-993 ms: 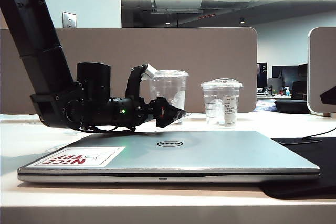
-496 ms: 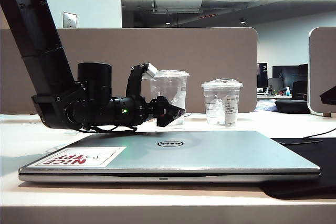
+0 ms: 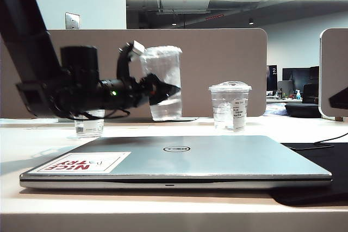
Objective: Pick up the coffee cup on the middle and place it on the left side of the laptop.
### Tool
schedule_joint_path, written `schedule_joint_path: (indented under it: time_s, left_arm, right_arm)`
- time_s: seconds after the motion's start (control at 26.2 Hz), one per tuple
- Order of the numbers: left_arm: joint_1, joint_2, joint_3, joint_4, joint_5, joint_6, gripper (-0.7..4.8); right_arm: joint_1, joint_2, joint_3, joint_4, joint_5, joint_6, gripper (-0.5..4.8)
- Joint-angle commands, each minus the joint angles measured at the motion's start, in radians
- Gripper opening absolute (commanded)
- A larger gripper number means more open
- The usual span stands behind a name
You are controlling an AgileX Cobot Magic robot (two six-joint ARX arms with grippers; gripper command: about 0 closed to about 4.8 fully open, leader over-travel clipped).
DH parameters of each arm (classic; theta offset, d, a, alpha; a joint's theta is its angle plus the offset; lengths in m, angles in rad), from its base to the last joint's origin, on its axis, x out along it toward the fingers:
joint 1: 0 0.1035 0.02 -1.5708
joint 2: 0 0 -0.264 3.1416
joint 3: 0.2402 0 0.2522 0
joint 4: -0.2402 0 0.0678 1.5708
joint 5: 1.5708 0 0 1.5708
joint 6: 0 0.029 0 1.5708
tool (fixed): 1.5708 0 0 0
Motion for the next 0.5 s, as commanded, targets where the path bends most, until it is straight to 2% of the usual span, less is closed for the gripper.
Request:
schedule_joint_path:
  time_s: [0.04, 0.15, 0.23, 0.38, 0.5]
  left_arm:
    - [0.017, -0.08, -0.069, 0.02, 0.003, 0.033, 3.8]
    - [0.037, -0.163, -0.154, 0.019, -0.001, 0.068, 3.81]
    - [0.064, -0.266, -0.278, 0.019, -0.006, 0.072, 3.81]
    - [0.103, -0.374, -0.432, 0.02, -0.04, 0.113, 3.81]
    - [0.167, -0.497, -0.617, 0.023, -0.064, 0.127, 3.81]
  right_arm:
    - [0.066, -0.001, -0.004, 0.018, 0.001, 0.0, -0.05]
    - [0.142, -0.001, -0.004, 0.018, 0.001, 0.0, -0.05]
    - [0.232, -0.001, -0.004, 0.018, 0.0, 0.0, -0.05]
    - [0.322, -0.001, -0.004, 0.017, -0.006, 0.0, -0.05]
    - [0.402, -0.001, -0.004, 0.018, -0.006, 0.0, -0.05]
